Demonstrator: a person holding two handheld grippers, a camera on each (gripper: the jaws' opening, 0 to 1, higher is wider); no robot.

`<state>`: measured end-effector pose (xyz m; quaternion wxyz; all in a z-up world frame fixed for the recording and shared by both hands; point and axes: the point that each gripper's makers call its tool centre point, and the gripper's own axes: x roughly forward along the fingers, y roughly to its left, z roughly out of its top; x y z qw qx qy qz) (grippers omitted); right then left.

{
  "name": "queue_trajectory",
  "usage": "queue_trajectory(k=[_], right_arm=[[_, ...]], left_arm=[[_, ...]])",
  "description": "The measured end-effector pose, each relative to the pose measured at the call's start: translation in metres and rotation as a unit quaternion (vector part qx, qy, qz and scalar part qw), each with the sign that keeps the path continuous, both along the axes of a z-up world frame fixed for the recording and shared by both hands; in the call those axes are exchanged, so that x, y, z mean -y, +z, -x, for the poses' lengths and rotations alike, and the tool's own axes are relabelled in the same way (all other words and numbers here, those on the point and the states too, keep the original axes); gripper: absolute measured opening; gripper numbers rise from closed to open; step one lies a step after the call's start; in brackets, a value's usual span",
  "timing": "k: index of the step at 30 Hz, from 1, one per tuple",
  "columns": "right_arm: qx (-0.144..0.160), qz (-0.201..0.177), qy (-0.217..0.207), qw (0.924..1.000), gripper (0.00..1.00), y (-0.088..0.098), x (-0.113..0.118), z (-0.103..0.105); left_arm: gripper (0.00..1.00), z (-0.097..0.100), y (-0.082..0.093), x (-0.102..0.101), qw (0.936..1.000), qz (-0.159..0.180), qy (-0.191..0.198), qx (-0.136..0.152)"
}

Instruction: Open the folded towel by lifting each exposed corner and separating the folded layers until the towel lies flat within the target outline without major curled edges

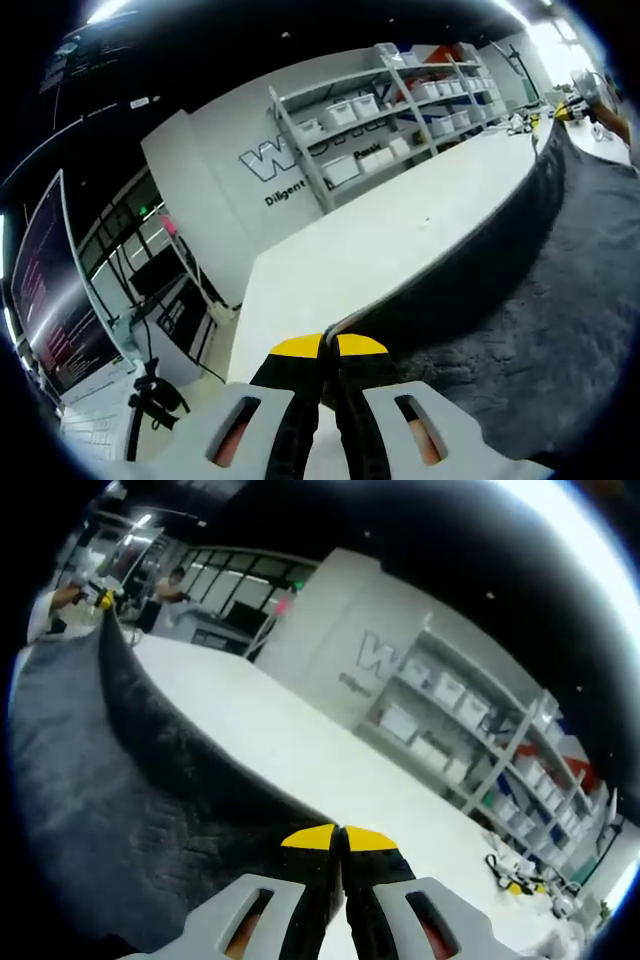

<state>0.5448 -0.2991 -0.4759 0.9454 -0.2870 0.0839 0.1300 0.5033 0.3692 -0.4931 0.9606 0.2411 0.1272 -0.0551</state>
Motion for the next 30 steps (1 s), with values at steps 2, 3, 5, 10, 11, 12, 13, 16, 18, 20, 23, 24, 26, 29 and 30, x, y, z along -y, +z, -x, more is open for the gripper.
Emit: queue_trajectory(k=[2, 3, 5, 10, 11, 12, 13, 16, 18, 20, 23, 24, 26, 29, 30], right_arm=[[-0.002, -0.001, 0.0, 1.0, 0.0, -0.003, 0.0, -0.001], [-0.005, -0.002, 0.0, 1.0, 0.0, -0.006, 0.001, -0.002], [-0.008, -0.005, 0.0, 1.0, 0.0, -0.011, 0.001, -0.005], [-0.013, -0.002, -0.003, 0.9999, 0.0, -0.019, 0.0, -0.009], [-0.014, -0.001, -0.004, 0.9999, 0.0, -0.021, 0.0, -0.011], [-0.014, -0.001, -0.004, 0.9999, 0.0, -0.021, 0.0, -0.011], [-0.015, -0.001, -0.005, 0.9999, 0.0, -0.024, 0.0, -0.013], [-0.017, -0.003, -0.007, 0.9998, 0.0, -0.029, -0.001, -0.016], [-0.018, -0.003, -0.008, 0.9998, 0.0, -0.031, -0.001, -0.018], [-0.021, -0.005, -0.008, 0.9997, 0.0, -0.034, -0.002, -0.019], [-0.024, -0.004, -0.009, 0.9997, 0.0, -0.038, -0.003, -0.022], [-0.024, -0.004, -0.009, 0.9997, 0.0, -0.039, -0.004, -0.022], [-0.024, -0.002, -0.009, 0.9997, 0.0, -0.041, -0.004, -0.023], [-0.017, 0.0, -0.006, 0.9998, 0.0, -0.043, -0.006, -0.025], [-0.018, 0.0, -0.007, 0.9998, 0.0, -0.044, -0.006, -0.026]], left_arm=[[0.02, 0.001, 0.001, 0.0, 1.0, 0.0, -0.001, -0.003], [0.02, 0.003, 0.0, 0.003, 1.0, -0.002, -0.002, -0.002], [0.02, 0.003, -0.002, 0.005, 1.0, -0.002, -0.003, -0.003], [0.02, 0.003, -0.007, 0.01, 1.0, -0.007, -0.001, -0.006], [0.02, 0.003, -0.01, 0.011, 0.9999, -0.008, -0.001, -0.008], [0.02, 0.003, -0.01, 0.012, 0.9999, -0.008, -0.001, -0.009], [0.02, 0.003, -0.012, 0.013, 0.9999, -0.008, -0.001, -0.01], [0.02, 0.002, -0.018, 0.016, 0.9998, -0.01, -0.001, -0.015], [0.02, -0.003, -0.017, 0.013, 0.9998, -0.009, -0.001, -0.02], [0.02, -0.004, -0.021, 0.013, 0.9997, -0.009, -0.001, -0.023], [0.02, -0.005, -0.026, 0.014, 0.9996, -0.008, 0.0, -0.026], [0.02, -0.005, -0.027, 0.014, 0.9996, -0.007, 0.0, -0.026], [0.02, -0.005, -0.028, 0.014, 0.9996, -0.005, 0.001, -0.026], [0.02, -0.007, -0.032, 0.013, 0.9996, 0.005, 0.002, -0.026], [0.02, -0.007, -0.032, 0.013, 0.9996, 0.007, 0.001, -0.026]])
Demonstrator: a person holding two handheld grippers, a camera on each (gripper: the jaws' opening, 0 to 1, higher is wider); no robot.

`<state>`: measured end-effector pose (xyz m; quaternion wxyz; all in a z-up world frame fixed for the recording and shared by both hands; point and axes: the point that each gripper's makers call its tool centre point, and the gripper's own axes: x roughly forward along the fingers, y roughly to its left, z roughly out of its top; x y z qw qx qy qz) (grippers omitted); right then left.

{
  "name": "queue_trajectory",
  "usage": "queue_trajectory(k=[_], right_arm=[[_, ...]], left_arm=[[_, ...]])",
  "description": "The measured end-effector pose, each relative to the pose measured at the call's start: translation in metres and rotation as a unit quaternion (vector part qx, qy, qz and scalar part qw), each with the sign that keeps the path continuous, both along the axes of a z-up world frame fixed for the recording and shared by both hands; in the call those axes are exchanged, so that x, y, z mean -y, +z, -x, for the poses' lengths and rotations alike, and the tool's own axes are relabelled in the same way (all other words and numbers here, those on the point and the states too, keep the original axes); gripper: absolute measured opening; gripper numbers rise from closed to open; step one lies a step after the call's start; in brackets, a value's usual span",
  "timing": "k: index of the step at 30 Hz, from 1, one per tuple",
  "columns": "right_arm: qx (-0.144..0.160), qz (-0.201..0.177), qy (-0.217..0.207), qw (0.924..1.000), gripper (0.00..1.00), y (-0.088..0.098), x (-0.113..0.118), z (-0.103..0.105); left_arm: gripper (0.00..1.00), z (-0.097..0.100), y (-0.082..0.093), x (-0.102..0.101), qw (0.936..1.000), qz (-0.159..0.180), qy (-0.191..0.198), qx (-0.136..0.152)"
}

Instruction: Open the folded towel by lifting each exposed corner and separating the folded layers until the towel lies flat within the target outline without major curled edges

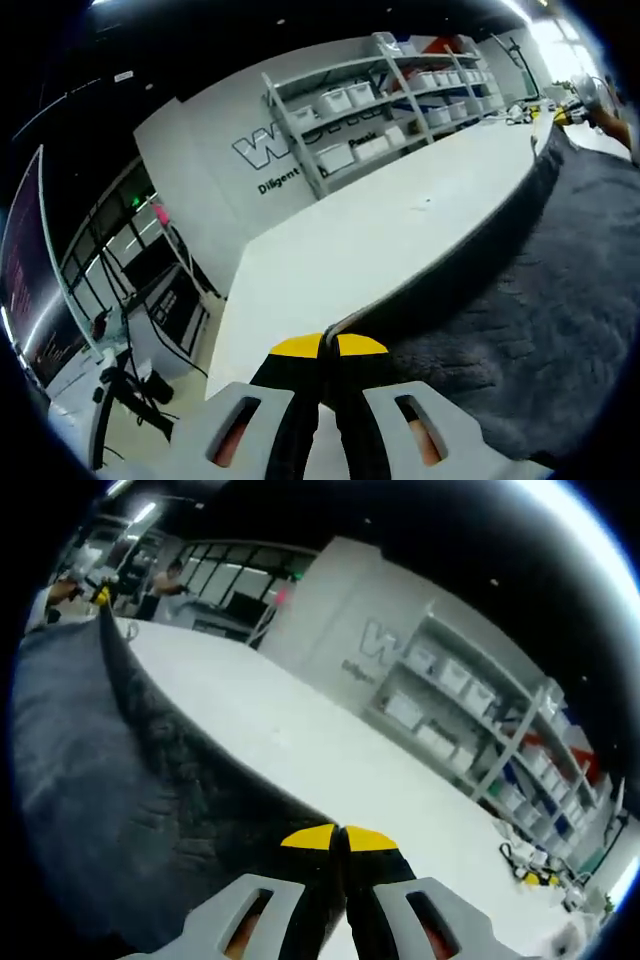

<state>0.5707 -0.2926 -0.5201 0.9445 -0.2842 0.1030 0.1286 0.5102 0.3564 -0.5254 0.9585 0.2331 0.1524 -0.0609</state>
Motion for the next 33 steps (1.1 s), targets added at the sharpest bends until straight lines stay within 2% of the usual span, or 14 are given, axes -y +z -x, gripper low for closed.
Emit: queue_trajectory(k=[2, 4, 26, 33], right_arm=[[0.0, 0.002, -0.001, 1.0, 0.0, -0.003, 0.0, -0.001], [-0.001, 0.002, -0.003, 1.0, 0.0, -0.006, 0.0, -0.002], [-0.004, 0.005, -0.011, 0.9999, 0.0, -0.027, 0.006, -0.02], [-0.001, -0.005, -0.013, 0.9999, 0.0, -0.027, 0.007, -0.025]], left_arm=[[0.02, -0.001, -0.004, 0.002, 1.0, 0.0, 0.0, -0.001], [0.02, -0.011, -0.007, -0.004, 1.0, -0.007, 0.0, -0.005], [0.02, -0.029, -0.031, -0.009, 0.9996, -0.015, -0.003, -0.022], [0.02, -0.034, -0.036, -0.011, 0.9997, -0.001, -0.003, -0.025]])
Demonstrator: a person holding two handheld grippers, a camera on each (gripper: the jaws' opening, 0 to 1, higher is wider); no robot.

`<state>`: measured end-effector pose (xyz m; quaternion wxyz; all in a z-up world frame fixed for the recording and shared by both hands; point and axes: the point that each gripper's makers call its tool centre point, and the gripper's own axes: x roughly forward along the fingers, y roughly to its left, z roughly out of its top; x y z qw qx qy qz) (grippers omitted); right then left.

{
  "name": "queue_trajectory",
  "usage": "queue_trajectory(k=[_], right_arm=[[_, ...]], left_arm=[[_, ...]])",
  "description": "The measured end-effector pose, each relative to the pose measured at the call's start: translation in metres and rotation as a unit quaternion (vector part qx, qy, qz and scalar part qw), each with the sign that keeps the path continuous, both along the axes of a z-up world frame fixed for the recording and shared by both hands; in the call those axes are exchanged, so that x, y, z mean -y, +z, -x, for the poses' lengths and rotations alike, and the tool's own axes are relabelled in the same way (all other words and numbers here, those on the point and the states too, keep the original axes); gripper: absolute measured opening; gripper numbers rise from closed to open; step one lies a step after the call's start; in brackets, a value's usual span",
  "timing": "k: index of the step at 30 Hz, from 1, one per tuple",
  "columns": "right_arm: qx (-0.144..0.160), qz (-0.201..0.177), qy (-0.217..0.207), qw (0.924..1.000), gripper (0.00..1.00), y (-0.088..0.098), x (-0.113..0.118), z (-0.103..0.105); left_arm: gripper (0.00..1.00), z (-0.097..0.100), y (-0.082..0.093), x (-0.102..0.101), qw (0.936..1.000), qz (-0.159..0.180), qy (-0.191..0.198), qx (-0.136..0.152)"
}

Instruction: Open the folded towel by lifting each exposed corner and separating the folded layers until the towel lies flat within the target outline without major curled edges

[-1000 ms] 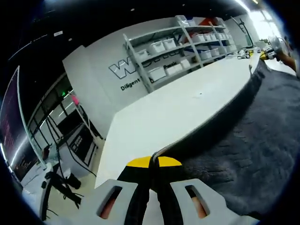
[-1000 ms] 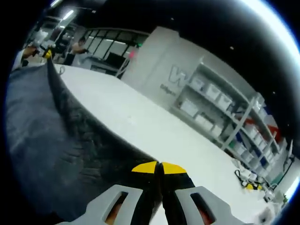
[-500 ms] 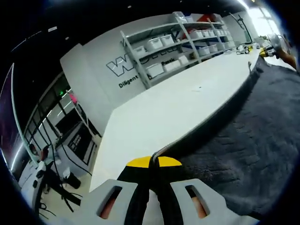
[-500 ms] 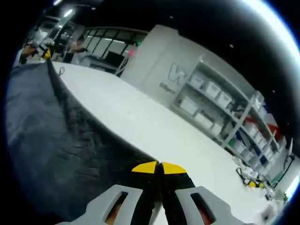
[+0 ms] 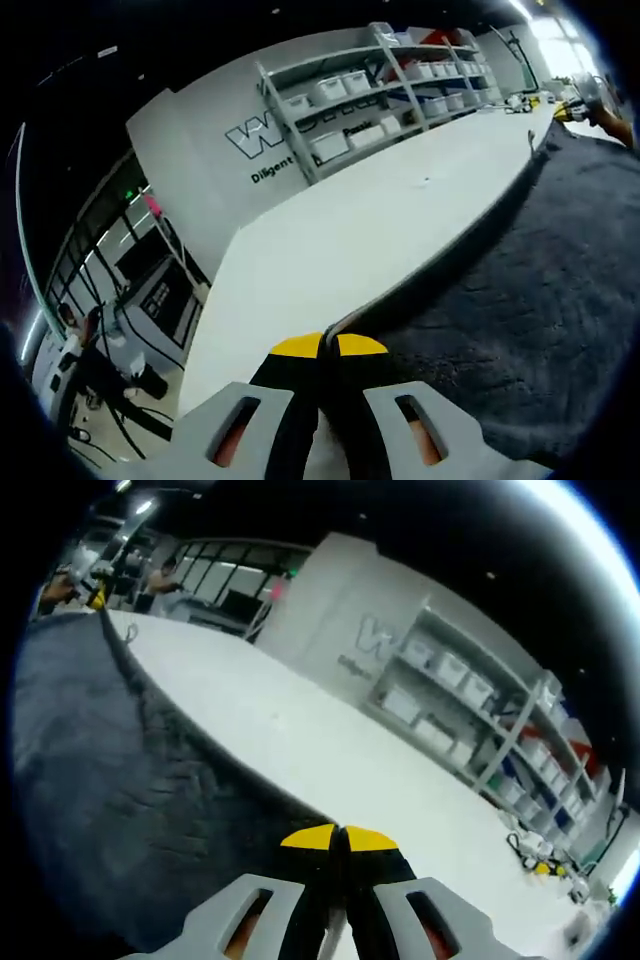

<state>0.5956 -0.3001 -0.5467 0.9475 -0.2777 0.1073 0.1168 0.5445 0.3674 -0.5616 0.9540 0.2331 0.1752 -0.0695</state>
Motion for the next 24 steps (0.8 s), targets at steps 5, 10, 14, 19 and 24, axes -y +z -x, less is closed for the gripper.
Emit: queue_trajectory(k=[5, 10, 14, 19, 24], right_arm=[[-0.005, 0.001, -0.002, 1.0, 0.0, -0.004, 0.003, -0.004], [0.0, -0.009, -0.006, 0.9999, 0.0, 0.0, 0.003, -0.006], [0.007, -0.01, -0.001, 0.9999, 0.0, 0.003, 0.001, -0.006], [0.007, -0.02, -0.001, 0.9998, 0.01, 0.004, 0.001, -0.006], [0.014, -0.02, -0.004, 0.9997, 0.05, 0.007, 0.003, -0.005]], left_arm=[[0.02, -0.002, 0.0, 0.0, 1.0, 0.003, 0.0, 0.001], [0.02, -0.006, -0.003, 0.0, 1.0, 0.0, -0.005, 0.001], [0.05, -0.009, -0.002, -0.002, 1.0, 0.0, -0.007, 0.003], [0.12, -0.011, -0.005, -0.004, 0.9999, -0.013, -0.005, 0.004], [0.18, -0.01, -0.003, -0.007, 0.9998, -0.018, 0.0, 0.008]])
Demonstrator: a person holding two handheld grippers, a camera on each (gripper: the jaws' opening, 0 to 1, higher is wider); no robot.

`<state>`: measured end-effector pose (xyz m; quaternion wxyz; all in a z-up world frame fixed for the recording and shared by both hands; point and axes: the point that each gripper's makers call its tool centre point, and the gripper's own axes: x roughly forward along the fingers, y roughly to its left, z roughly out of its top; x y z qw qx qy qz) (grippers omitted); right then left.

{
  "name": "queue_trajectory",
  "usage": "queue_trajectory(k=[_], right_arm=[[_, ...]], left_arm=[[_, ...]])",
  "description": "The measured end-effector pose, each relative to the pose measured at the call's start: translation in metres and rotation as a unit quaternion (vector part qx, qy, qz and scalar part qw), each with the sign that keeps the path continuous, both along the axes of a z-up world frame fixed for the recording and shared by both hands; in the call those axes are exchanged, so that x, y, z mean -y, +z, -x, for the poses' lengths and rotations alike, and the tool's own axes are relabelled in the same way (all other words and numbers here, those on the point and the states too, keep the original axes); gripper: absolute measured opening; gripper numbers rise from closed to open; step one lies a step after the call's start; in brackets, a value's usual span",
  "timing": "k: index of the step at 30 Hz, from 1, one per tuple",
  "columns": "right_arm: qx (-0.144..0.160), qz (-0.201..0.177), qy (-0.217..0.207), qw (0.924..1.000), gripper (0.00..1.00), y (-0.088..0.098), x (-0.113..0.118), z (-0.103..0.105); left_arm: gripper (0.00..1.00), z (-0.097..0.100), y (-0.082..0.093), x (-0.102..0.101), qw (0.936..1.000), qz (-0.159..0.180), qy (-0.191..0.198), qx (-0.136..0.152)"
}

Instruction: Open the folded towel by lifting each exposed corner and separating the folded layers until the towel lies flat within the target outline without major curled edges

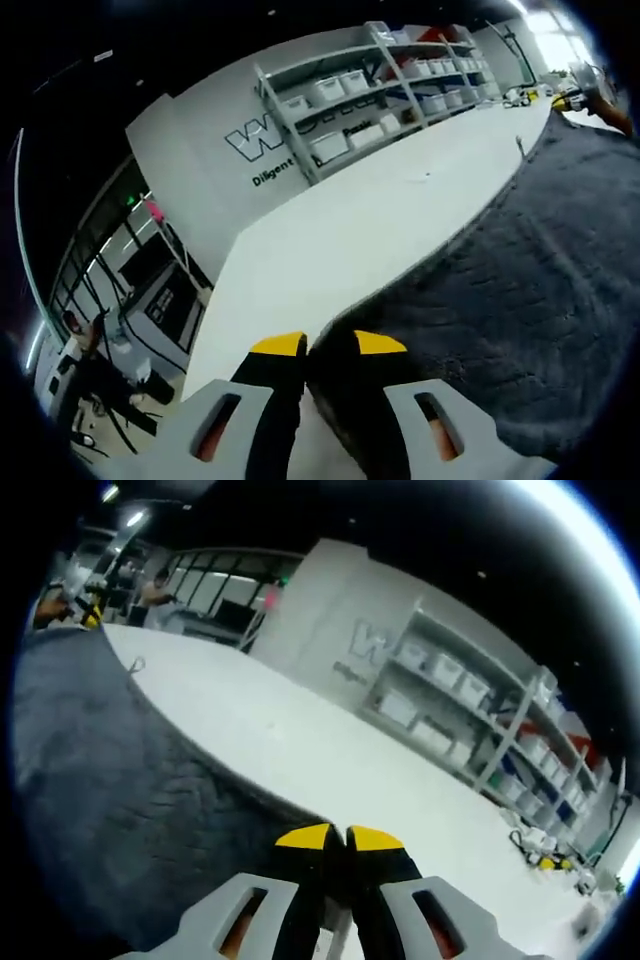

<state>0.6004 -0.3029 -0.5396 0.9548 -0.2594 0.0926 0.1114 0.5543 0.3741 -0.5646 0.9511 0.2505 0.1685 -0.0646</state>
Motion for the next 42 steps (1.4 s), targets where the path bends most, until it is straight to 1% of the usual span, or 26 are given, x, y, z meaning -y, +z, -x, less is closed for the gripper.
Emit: queue_trajectory(k=[4, 5, 8, 9, 10, 12, 15, 16, 18, 19, 22, 24, 27, 28, 35, 41, 42], right_arm=[[0.003, 0.008, -0.002, 1.0, 0.06, 0.001, 0.001, 0.0], [0.001, 0.007, 0.006, 1.0, 0.05, 0.001, -0.001, 0.001], [0.009, 0.012, 0.001, 0.9999, 0.0, 0.004, 0.0, 0.003], [0.006, 0.004, 0.005, 1.0, 0.0, 0.004, -0.001, 0.003], [0.004, 0.002, 0.006, 1.0, 0.0, 0.003, -0.001, 0.004], [-0.005, 0.008, 0.005, 0.9999, 0.0, -0.002, -0.001, 0.004], [-0.017, 0.018, 0.007, 0.9997, 0.0, -0.009, -0.002, 0.003], [-0.02, 0.019, 0.007, 0.9996, 0.0, -0.01, -0.002, 0.003], [-0.027, 0.022, 0.005, 0.9994, 0.0, -0.014, -0.001, 0.003], [-0.03, 0.024, 0.004, 0.9992, 0.0, -0.015, 0.0, 0.003], [-0.039, 0.024, 0.003, 0.999, 0.0, -0.02, 0.001, 0.003], [-0.046, 0.018, 0.003, 0.9988, 0.0, -0.024, 0.003, 0.002], [-0.052, 0.015, -0.001, 0.9986, 0.0, -0.027, 0.006, 0.003], [-0.056, 0.009, -0.003, 0.9984, 0.0, -0.029, 0.007, 0.003], [-0.064, 0.002, -0.005, 0.998, 0.0, -0.032, 0.008, 0.004], [-0.075, 0.011, -0.005, 0.9971, 0.0, -0.041, 0.011, 0.0], [-0.082, 0.01, -0.006, 0.9966, 0.0, -0.044, 0.013, -0.001]], left_arm=[[0.19, 0.001, 0.001, -0.002, 0.9999, -0.01, 0.004, 0.004], [0.19, 0.002, 0.002, -0.002, 0.9999, -0.01, 0.004, 0.006], [0.18, 0.004, 0.007, -0.003, 0.9999, -0.001, 0.004, 0.016], [0.16, 0.003, 0.008, -0.004, 0.9998, 0.001, 0.004, 0.017], [0.1, 0.003, 0.008, -0.004, 0.9998, 0.003, 0.003, 0.017], [0.02, 0.004, 0.008, 0.001, 0.9994, 0.03, -0.006, 0.015], [0.01, 0.003, 0.005, 0.001, 0.9992, 0.038, -0.007, 0.012], [0.01, 0.003, 0.002, 0.002, 0.9992, 0.038, -0.009, 0.006], [0.01, 0.003, -0.004, 0.005, 0.9986, 0.05, -0.013, -0.006], [0.01, 0.002, -0.005, 0.004, 0.9986, 0.051, -0.012, -0.007], [0.01, 0.002, -0.008, 0.003, 0.9986, 0.052, -0.01, -0.011], [0.01, 0.003, -0.01, 0.003, 0.9982, 0.058, -0.009, -0.015], [0.01, 0.002, -0.012, 0.0, 0.9984, 0.053, -0.006, -0.018], [0.01, 0.002, -0.013, 0.0, 0.9982, 0.056, -0.005, -0.02], [0.01, 0.002, -0.02, 0.0, 0.998, 0.055, -0.004, -0.031], [0.01, 0.001, -0.023, 0.0, 0.9978, 0.057, -0.003, -0.034], [0.01, 0.001, -0.024, -0.001, 0.9977, 0.059, -0.002, -0.034]])
